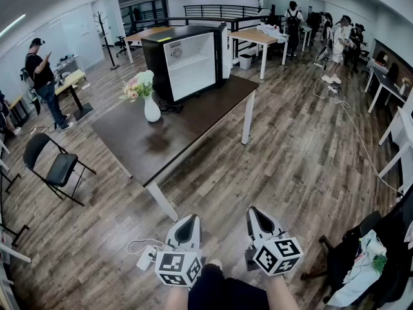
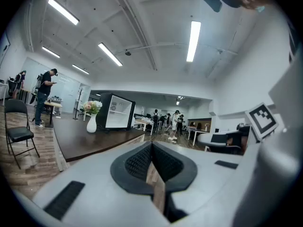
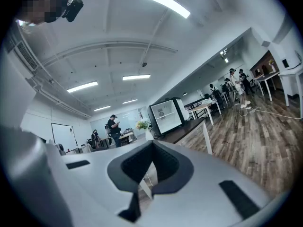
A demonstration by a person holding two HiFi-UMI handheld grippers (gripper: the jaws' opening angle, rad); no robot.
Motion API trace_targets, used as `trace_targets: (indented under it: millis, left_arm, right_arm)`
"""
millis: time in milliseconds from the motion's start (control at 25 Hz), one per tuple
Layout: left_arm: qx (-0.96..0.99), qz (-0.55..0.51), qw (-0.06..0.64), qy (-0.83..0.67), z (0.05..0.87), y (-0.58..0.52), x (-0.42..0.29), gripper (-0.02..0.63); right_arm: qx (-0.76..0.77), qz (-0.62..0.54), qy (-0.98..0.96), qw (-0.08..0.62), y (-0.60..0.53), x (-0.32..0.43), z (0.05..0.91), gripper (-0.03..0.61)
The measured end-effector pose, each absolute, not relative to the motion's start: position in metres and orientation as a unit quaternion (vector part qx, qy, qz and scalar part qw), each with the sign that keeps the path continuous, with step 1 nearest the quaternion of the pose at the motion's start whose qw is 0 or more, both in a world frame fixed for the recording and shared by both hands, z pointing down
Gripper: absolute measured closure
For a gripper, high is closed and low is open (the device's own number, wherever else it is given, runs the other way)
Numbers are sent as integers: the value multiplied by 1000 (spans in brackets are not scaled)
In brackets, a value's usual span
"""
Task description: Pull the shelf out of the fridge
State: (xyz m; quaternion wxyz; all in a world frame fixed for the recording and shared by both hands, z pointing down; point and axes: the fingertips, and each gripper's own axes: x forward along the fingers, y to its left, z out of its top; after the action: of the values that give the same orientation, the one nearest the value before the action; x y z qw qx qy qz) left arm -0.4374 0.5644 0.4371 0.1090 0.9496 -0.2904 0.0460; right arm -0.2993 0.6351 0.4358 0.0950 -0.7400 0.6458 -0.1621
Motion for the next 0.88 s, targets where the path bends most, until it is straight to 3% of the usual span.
trace_targets:
  millis: [400, 880]
  left_arm:
    - [945, 35, 117, -303, 438, 565, -450, 609]
    - [952, 32, 117, -281, 436, 494, -394, 609]
  right_arm:
    - [-748, -164, 633, 114, 642, -311, 430, 586]
    - [-752, -151, 632, 113, 570, -270, 421, 586]
